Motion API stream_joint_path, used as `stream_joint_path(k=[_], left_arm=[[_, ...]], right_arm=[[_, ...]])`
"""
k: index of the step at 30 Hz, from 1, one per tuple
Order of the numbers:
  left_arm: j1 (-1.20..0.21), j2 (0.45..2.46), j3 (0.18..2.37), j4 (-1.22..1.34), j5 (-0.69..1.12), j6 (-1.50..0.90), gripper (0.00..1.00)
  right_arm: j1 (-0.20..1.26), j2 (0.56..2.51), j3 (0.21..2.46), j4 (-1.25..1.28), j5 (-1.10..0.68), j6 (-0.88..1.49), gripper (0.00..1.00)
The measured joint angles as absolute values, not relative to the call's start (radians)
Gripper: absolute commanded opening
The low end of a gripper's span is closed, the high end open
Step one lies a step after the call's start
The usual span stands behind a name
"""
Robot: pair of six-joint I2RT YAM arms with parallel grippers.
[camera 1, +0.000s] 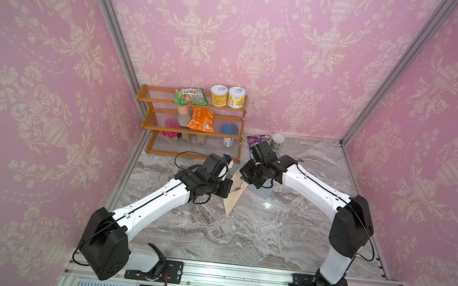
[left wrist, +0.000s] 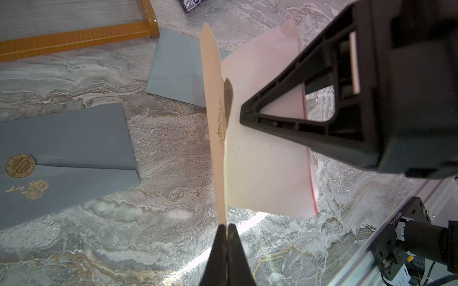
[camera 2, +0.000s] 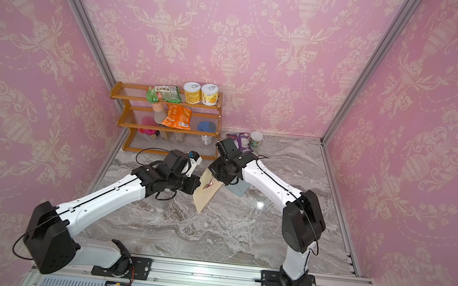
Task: Fold the letter paper in half and place it into the envelope
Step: Place the letter paper in the envelope.
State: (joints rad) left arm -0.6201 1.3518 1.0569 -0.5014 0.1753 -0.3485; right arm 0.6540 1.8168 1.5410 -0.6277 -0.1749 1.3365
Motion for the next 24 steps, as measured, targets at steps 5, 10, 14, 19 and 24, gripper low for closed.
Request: stream_joint_path(k=[5, 10, 14, 19, 24], left_arm=[[-0.625, 1.335, 1.042, -0.494, 0.169, -0.349, 0.0], [-0.625, 1.335, 1.034, -0.49, 0.169, -0.349, 0.0], [-0.625, 1.335, 1.03, -0.486, 0.169, -0.349, 0.0], [-0.625, 1.336, 1.03, -0.487, 0.169, -0.348, 0.0], [-0.625, 1.337, 1.03, -0.487, 0.169, -0.348, 0.0]], right_arm=[[0.668, 1.847, 1.548, -0.635, -0.19, 1.359, 0.0], [0.675, 1.867, 1.557, -0.634, -0.205, 1.38, 0.0], [0.675, 1.885, 1.568, -0.631, -0.228, 1.394, 0.0], [0.684, 1.907, 1.57, -0.611, -0.247, 1.412, 0.0], [0.685, 1.907, 1.571, -0.609, -0.251, 1.414, 0.14]])
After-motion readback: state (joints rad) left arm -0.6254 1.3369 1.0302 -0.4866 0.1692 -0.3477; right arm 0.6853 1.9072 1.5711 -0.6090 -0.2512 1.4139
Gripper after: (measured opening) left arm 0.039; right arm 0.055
